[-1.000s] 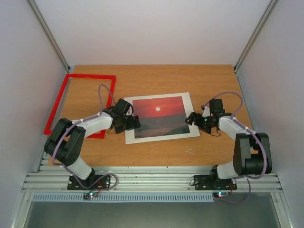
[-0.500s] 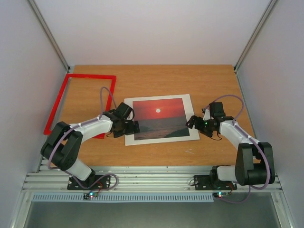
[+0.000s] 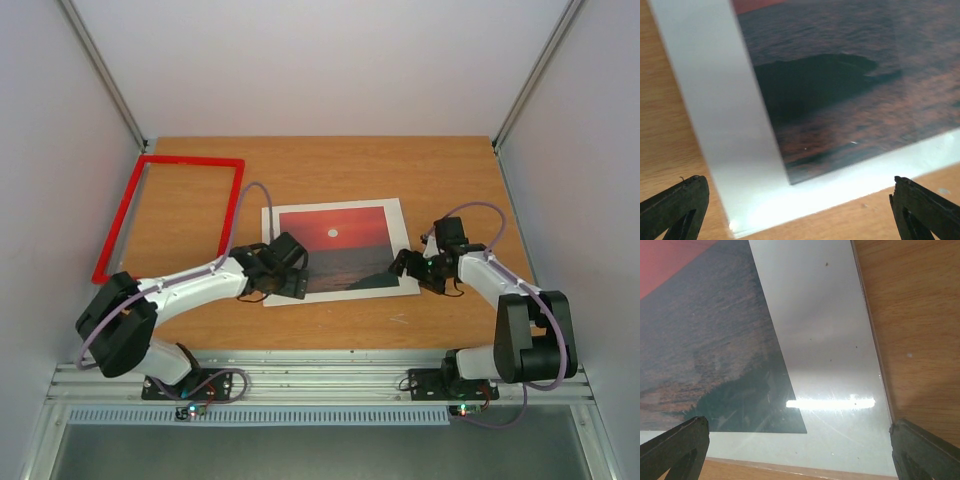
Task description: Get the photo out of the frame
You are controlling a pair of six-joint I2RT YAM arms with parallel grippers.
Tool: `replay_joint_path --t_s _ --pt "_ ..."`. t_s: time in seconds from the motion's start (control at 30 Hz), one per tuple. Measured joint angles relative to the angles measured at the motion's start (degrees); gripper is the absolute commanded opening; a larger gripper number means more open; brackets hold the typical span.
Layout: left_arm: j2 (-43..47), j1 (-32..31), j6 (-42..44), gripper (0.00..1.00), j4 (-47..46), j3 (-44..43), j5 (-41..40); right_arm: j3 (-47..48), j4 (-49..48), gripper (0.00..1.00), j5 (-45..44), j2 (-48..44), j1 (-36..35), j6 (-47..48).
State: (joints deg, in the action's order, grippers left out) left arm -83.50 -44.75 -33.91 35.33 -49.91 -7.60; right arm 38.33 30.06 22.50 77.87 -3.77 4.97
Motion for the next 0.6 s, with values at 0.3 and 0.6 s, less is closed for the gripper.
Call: replay_joint_path --t_s 0.3,0.6 --pt "-1.4 -9.2 5.8 1.0 -2.9 -2.6 -3.1 0.0 0.0 0.98 -0.7 1.0 -0.5 0.0" --pt "-7.3 -13.9 9.5 0.99 -6.5 -6.3 -4.2 0.0 1.5 0.98 -3.0 -0.2 -0.8 0.0"
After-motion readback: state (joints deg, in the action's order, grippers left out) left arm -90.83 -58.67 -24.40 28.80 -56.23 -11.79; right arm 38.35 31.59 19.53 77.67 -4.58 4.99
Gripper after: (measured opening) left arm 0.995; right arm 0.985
